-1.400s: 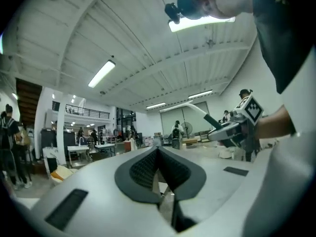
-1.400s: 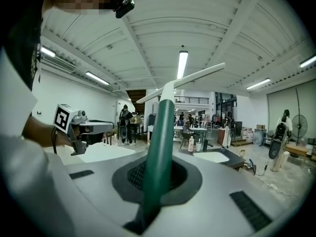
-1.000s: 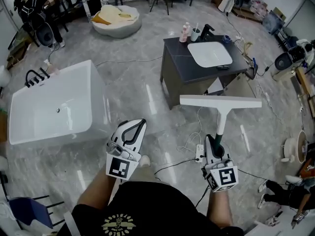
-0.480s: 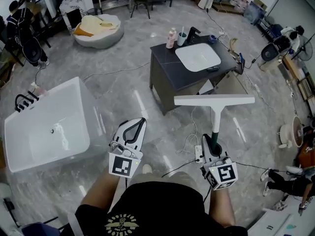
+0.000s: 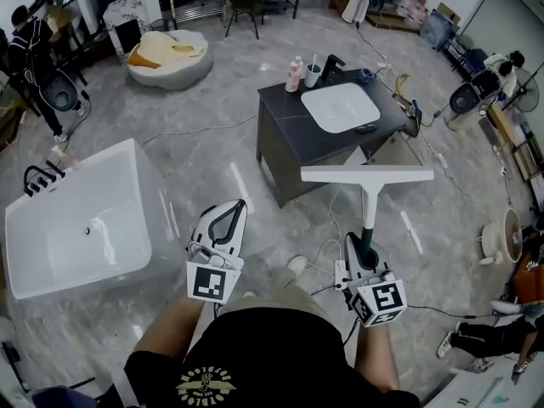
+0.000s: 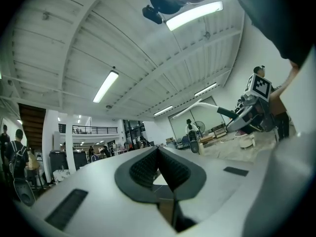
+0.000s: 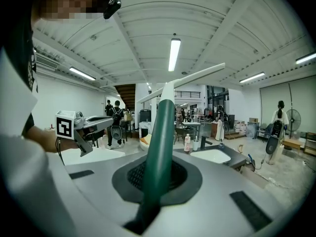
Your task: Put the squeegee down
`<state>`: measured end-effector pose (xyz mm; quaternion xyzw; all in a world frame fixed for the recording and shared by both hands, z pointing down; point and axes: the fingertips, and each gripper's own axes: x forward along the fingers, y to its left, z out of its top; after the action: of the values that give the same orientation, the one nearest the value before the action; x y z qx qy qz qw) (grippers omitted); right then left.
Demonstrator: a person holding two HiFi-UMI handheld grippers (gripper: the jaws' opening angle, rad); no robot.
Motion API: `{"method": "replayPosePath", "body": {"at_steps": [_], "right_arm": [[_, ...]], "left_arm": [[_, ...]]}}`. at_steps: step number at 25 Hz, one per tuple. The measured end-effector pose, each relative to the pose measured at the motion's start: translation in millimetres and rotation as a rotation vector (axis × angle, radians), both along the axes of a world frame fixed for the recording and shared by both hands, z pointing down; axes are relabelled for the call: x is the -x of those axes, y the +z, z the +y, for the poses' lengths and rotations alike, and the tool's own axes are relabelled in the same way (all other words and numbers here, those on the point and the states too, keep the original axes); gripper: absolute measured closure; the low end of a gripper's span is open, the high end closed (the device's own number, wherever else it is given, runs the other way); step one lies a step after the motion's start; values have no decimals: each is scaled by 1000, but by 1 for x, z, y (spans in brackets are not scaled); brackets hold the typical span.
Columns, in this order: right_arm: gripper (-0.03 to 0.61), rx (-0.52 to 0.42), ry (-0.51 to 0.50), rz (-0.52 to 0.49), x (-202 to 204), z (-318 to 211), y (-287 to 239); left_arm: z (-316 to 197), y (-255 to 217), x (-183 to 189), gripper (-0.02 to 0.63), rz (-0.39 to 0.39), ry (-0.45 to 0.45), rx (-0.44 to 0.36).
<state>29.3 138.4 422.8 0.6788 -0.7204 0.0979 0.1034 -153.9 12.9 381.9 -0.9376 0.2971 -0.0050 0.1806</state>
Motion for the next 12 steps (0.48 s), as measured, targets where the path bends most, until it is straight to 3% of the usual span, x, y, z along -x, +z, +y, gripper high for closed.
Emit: {"method": "replayPosePath", "body": {"at_steps": [12], "right_arm": [[552,19,-63,-17,-63,-67,14]], "left_arm": [[-62,15,-61,592,-28,-14,37]]}}
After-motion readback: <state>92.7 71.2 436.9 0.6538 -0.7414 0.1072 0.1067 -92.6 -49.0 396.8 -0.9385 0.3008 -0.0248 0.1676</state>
